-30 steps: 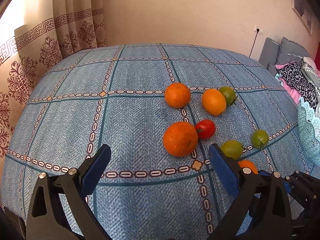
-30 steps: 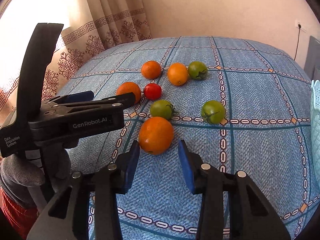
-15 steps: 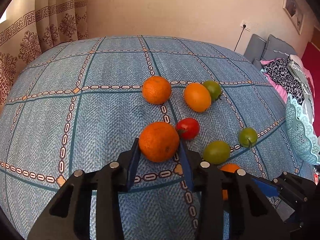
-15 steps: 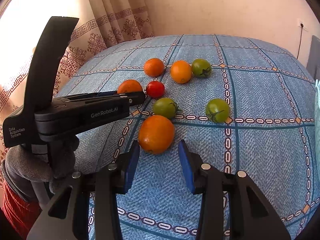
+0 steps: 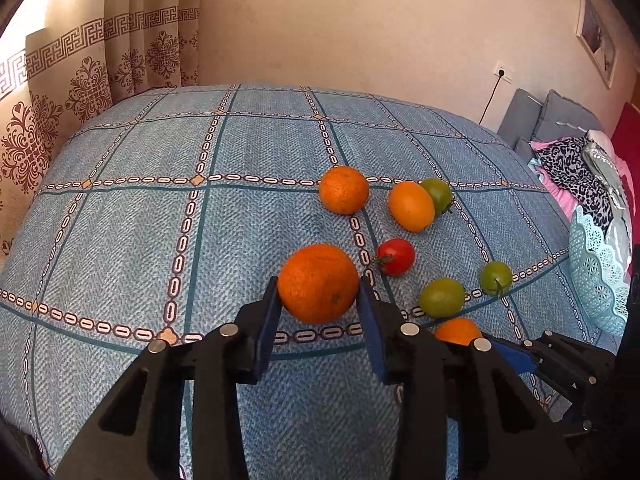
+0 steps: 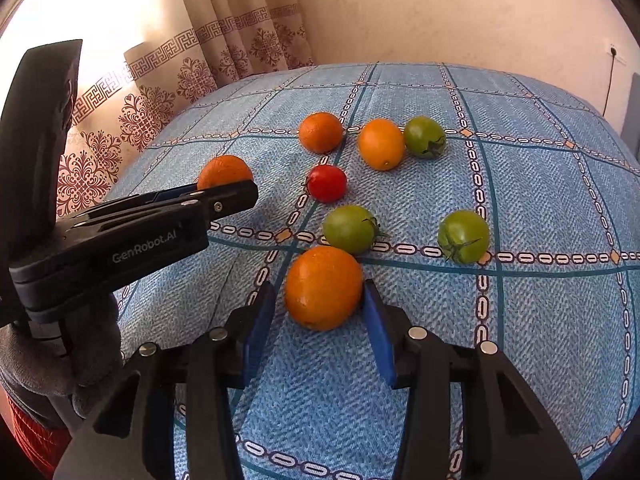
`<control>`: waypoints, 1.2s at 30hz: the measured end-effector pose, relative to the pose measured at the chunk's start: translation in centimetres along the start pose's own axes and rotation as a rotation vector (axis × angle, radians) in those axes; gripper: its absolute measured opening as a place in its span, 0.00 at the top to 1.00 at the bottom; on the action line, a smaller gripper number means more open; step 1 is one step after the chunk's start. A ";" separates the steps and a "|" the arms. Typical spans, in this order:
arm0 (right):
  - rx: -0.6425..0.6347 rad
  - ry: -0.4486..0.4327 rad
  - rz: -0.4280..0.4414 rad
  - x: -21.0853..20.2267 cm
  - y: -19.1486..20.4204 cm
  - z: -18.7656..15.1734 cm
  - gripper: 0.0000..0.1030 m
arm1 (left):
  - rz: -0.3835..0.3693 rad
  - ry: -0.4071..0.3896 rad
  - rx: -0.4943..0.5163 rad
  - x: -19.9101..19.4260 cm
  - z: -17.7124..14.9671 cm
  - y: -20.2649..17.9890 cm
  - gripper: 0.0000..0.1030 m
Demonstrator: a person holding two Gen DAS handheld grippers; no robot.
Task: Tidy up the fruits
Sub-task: 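Grasp another orange with the right gripper while the left gripper holds its orange, then carry both oranges to the basket and open the right gripper inside it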
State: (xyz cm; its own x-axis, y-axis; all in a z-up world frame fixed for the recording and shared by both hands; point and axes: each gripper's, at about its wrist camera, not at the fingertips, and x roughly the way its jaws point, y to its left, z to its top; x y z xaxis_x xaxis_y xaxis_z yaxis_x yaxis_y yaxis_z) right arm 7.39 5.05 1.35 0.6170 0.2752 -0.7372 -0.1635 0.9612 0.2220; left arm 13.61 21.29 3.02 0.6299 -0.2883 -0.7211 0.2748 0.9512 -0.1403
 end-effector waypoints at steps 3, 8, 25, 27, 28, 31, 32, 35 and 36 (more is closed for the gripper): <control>0.012 0.001 0.003 0.4 0.0 0.4 0.54 | -0.003 -0.003 -0.012 -0.2 0.1 0.2 0.62; -0.017 -0.009 -0.048 0.6 0.8 0.4 0.61 | 0.000 -0.008 -0.011 -0.4 0.1 0.2 0.62; 0.083 -0.117 -0.050 -5.0 -1.5 -1.1 0.63 | -0.004 -0.041 0.005 -2.0 0.2 -0.9 0.62; 0.097 -0.134 -0.052 -5.8 -1.8 -1.2 0.63 | -0.006 -0.051 0.011 -2.4 0.2 -1.4 0.62; 0.104 -0.144 -0.054 -6.2 -2.0 -1.2 0.63 | -0.007 -0.057 0.014 -2.7 0.2 -1.6 0.62; 0.127 -0.176 -0.061 -7.5 -2.6 -1.3 0.63 | -0.010 -0.075 0.025 -3.4 0.3 -2.3 0.62; 0.135 -0.188 -0.064 -8.0 -2.9 -1.3 0.63 | -0.011 -0.082 0.028 -3.7 0.3 -2.6 0.62; 0.157 -0.224 -0.074 -9.5 -3.8 -1.4 0.63 | -0.014 -0.100 0.041 -4.5 0.3 -3.5 0.62; 0.163 -0.234 -0.079 -10.0 -4.1 -1.5 0.63 | -0.015 -0.106 0.045 -4.8 0.3 -3.8 0.62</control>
State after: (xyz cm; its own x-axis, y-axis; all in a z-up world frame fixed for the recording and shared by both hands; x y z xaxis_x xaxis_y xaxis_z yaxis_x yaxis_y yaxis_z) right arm 0.76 -1.61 6.88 0.7869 0.1699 -0.5932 0.0067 0.9590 0.2835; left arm 9.78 19.05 7.16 0.6980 -0.3150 -0.6431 0.3156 0.9415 -0.1186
